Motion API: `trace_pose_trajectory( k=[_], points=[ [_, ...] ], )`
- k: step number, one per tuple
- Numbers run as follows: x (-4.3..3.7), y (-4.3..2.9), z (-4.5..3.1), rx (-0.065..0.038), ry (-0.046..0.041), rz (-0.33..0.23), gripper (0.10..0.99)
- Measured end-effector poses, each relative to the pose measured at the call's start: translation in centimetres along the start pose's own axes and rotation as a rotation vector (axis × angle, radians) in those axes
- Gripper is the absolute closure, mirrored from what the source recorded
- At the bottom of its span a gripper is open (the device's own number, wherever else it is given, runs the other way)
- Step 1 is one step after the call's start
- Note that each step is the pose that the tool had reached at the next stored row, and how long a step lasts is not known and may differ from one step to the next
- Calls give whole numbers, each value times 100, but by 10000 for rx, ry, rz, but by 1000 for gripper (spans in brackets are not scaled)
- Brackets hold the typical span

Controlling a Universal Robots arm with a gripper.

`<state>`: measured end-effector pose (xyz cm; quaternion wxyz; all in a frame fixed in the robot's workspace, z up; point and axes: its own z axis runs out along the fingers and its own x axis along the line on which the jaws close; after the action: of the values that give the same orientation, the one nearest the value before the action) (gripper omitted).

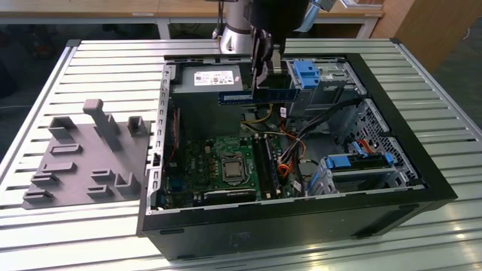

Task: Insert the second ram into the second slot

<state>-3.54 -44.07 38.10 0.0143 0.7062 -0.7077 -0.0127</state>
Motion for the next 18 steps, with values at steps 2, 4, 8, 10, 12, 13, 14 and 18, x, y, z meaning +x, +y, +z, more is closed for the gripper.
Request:
trace_pose_trajectory(
  k=[2, 4, 8, 10, 12, 13, 14, 18],
  points=[
    [0, 0, 0, -1, 2, 51, 953],
    [0, 0, -1, -1, 6, 112, 953],
    [0, 0, 0, -1, 14, 224, 953],
    [0, 0, 0, -1, 18, 273, 953],
    [0, 0, 0, -1, 22, 324, 953],
    [0, 0, 0, -1, 22, 357, 953],
    [0, 0, 0, -1, 22, 392, 953],
    [0, 0, 0, -2, 26, 516, 953]
  ],
)
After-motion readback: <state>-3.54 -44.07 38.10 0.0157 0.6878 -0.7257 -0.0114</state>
